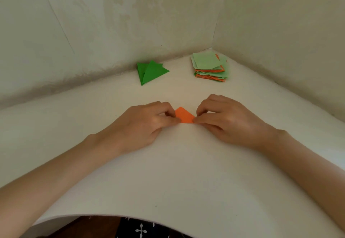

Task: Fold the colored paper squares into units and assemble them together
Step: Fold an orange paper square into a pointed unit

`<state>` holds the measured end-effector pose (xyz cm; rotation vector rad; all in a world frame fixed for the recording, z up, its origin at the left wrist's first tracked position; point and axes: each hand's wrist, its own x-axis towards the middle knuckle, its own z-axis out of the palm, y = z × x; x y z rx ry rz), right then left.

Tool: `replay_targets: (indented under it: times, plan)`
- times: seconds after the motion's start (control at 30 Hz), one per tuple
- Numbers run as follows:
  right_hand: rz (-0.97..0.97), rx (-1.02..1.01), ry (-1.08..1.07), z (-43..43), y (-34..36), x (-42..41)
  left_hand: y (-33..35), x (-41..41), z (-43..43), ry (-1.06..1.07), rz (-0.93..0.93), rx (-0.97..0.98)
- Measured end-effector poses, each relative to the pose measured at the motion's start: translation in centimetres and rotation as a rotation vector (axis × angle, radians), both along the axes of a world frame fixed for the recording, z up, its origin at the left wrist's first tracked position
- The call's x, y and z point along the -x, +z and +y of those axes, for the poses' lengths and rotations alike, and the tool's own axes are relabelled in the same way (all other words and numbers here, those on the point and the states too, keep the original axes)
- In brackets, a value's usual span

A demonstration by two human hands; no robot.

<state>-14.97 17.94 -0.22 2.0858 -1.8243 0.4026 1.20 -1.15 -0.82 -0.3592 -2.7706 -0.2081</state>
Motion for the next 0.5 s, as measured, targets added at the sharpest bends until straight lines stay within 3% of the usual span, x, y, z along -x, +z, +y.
replay_targets:
  times: [0.33,0.5]
  plan:
    - [0.103,-0.132,-0.176,1.8,1.1,-0.3,-0.3,-1.3,0.0,0.03,-0.059,0.001]
    - [0.015,-0.083,-0.259,3.0,2.0,-0.7,-0.2,-1.2,0.2,0.044,-0.077,0.006]
